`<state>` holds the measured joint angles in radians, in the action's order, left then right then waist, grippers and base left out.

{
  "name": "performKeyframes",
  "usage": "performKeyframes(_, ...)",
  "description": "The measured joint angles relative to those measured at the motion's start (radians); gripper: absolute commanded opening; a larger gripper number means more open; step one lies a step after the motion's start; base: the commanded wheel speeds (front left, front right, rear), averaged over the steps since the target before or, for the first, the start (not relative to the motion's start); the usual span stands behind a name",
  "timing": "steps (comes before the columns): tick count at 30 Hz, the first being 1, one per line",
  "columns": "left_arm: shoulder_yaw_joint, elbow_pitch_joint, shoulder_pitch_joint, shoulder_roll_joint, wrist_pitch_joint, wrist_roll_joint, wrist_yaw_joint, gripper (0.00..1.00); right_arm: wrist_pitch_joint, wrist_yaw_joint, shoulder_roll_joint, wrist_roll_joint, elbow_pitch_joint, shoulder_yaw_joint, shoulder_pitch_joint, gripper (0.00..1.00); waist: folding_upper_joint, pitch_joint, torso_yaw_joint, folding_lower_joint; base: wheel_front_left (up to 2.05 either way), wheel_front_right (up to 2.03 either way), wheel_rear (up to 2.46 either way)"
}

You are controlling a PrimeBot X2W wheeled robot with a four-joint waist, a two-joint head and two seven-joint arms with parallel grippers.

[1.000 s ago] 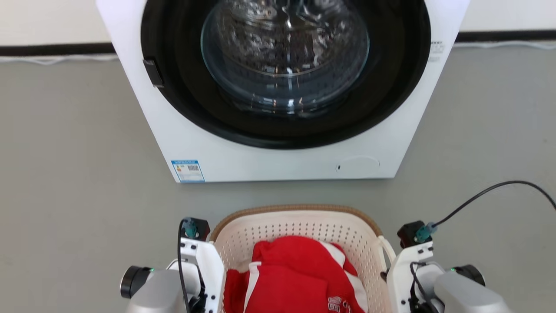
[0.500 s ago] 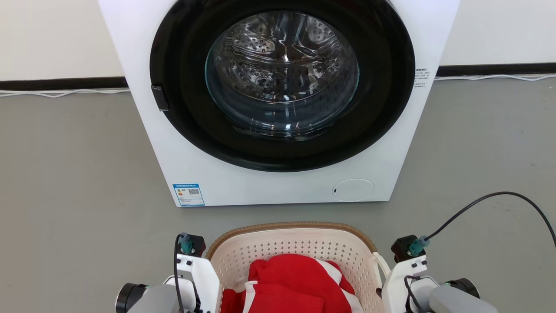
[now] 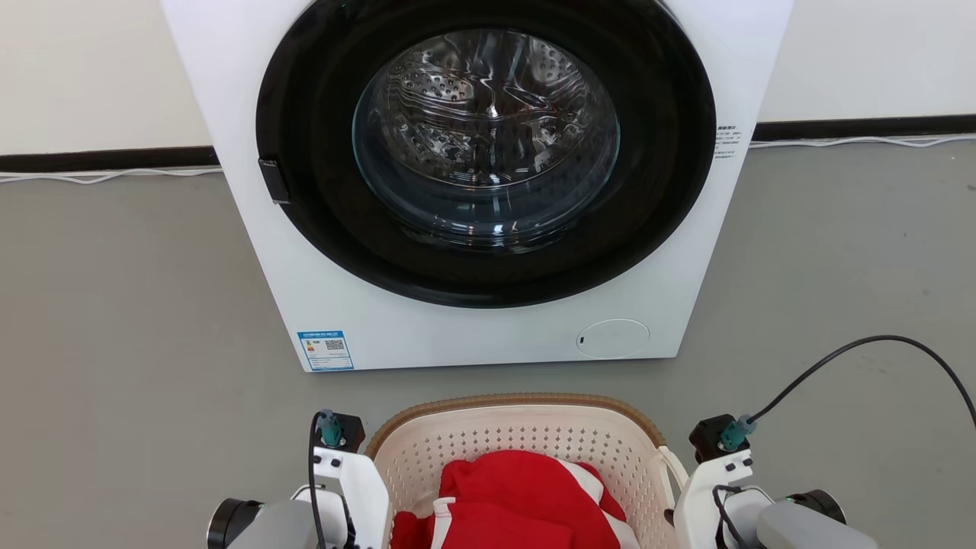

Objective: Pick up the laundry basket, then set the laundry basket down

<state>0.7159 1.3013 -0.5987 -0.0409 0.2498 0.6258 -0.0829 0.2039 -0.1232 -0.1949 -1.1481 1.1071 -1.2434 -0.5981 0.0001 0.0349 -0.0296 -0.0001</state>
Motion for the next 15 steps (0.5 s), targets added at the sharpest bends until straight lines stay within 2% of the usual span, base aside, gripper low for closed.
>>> performKeyframes(15,0.011,0.0,0.006,-0.004,0.006,0.007,-0.001,0.0,-0.002,0.0,0.0,-0.014,-0.007,-0.019,-0.002,0.0,0.0,-0.002,-0.007,0.0,0.0,0.0,0.0)
